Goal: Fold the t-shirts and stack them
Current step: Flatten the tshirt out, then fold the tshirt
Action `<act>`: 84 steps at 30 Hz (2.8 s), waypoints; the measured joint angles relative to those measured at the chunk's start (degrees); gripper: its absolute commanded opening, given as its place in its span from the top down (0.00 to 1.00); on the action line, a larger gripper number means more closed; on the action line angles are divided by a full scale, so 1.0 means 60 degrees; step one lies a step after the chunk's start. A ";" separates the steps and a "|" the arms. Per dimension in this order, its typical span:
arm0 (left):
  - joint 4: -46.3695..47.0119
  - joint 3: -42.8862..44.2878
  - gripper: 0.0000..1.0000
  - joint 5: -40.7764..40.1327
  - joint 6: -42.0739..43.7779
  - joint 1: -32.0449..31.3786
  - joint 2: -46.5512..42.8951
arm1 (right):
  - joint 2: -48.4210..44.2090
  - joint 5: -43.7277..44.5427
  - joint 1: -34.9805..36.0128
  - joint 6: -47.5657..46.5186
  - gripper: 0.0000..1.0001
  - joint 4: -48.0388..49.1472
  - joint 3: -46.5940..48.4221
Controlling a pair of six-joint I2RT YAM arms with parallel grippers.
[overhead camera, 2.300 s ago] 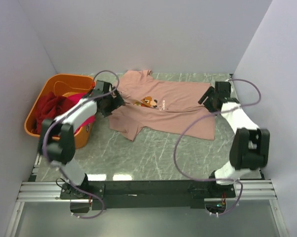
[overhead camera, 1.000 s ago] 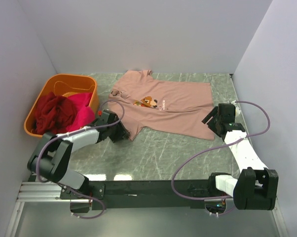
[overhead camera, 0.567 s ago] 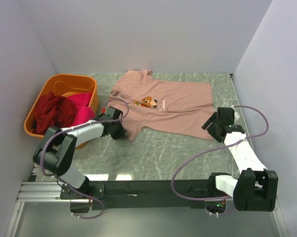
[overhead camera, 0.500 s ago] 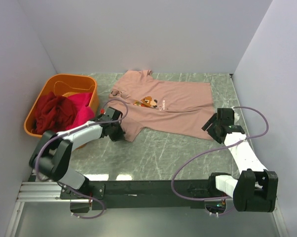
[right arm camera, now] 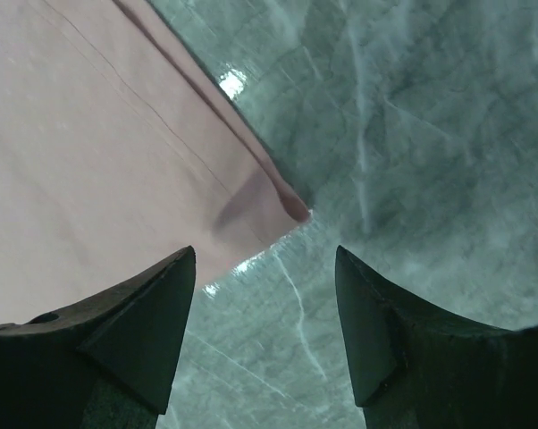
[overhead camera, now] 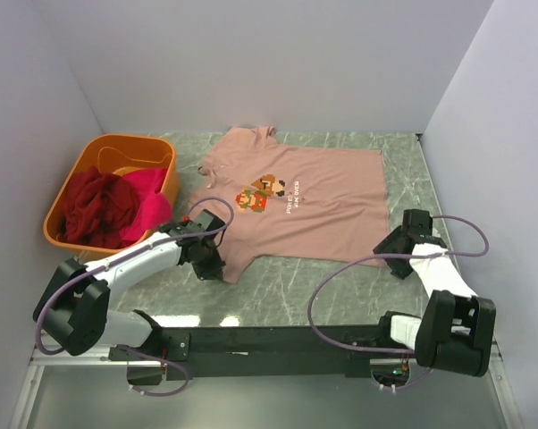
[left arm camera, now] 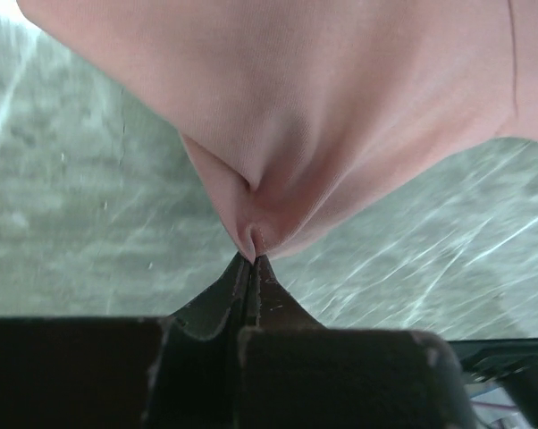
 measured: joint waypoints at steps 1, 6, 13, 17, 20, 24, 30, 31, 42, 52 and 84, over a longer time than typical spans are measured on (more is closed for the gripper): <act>-0.0113 -0.0018 0.99 0.0018 -0.0066 -0.0109 0.0000 | 0.0146 -0.0076 -0.0058 -0.0015 0.31 0.0109 0.0000; -0.0382 -0.0044 0.99 0.0157 -0.0171 -0.0423 -0.0007 | 0.0794 -0.0339 -0.0080 -0.0062 0.37 0.0488 0.0029; -0.0433 -0.0073 0.99 0.0259 -0.0229 -0.0459 -0.0018 | 0.0885 -0.0667 -0.0080 -0.0073 0.85 0.0729 -0.0033; -0.0488 -0.0073 0.99 0.0335 -0.0244 -0.0470 -0.0189 | 0.0597 -0.0710 -0.0102 0.0040 0.98 0.0645 -0.0288; -0.0386 -0.0273 0.99 0.0634 -0.0255 -0.0470 -0.0597 | 0.0251 -0.0699 -0.0106 0.0062 0.99 0.0335 -0.0357; -0.0481 -0.0729 0.99 0.0951 -0.0390 -0.0470 -0.1246 | -0.0484 -0.0670 -0.0117 0.0164 0.96 -0.0375 -0.0357; -0.0685 -0.0827 0.99 0.1089 -0.0495 -0.0532 -0.1479 | -0.1861 -0.0736 -0.0142 0.0525 0.96 -0.1344 -0.0357; -0.0692 -0.0827 0.99 0.1086 -0.0492 -0.0532 -0.1479 | -0.1989 -0.0729 -0.0142 0.0565 0.96 -0.1450 -0.0357; -0.1100 0.0980 0.99 0.0463 -0.0011 -0.0514 -0.0062 | -0.1497 -0.0743 -0.0142 0.0288 1.00 -0.1628 0.0255; -0.1472 0.3880 0.99 0.0317 0.1330 0.0623 0.2328 | 0.0182 -0.0951 -0.0142 0.0029 1.00 -0.1300 0.1781; -0.0827 1.0156 0.01 -0.0761 0.3439 0.2368 0.7628 | 0.4976 -0.0845 -0.0120 -0.0138 0.11 0.0612 0.5344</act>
